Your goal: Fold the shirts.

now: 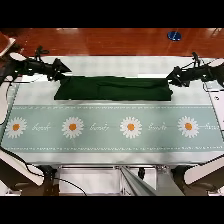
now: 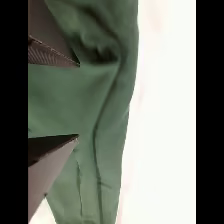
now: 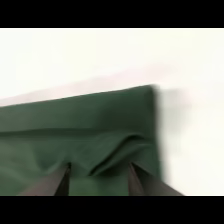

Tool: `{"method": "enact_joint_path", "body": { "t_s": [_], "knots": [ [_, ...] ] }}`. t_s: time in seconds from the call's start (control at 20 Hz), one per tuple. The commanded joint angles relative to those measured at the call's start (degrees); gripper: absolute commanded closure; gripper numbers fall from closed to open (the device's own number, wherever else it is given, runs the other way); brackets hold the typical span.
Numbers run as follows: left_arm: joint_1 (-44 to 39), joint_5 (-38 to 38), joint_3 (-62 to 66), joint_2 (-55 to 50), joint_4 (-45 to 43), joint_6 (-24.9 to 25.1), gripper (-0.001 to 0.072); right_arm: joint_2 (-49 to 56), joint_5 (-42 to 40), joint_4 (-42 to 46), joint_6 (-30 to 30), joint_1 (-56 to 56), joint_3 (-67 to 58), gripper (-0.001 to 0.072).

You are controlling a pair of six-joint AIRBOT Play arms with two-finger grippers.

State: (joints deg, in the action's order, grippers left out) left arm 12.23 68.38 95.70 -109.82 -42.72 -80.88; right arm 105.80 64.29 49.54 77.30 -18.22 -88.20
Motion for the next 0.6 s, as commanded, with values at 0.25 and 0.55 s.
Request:
{"method": "enact_joint_path", "body": {
  "t_s": [0.25,0.55],
  "knots": [
    [6.14,4.83,-13.05,17.90,-15.52,-0.76,0.0200,0.61,7.32,4.11,1.95,-6.40,1.14,0.0305],
    [-2.71,-12.92,-36.13,37.29,-5.77,5.44,0.0200,5.31,7.32,-1.42,0.09,2.16,1.11,0.0305]
  ]
}}
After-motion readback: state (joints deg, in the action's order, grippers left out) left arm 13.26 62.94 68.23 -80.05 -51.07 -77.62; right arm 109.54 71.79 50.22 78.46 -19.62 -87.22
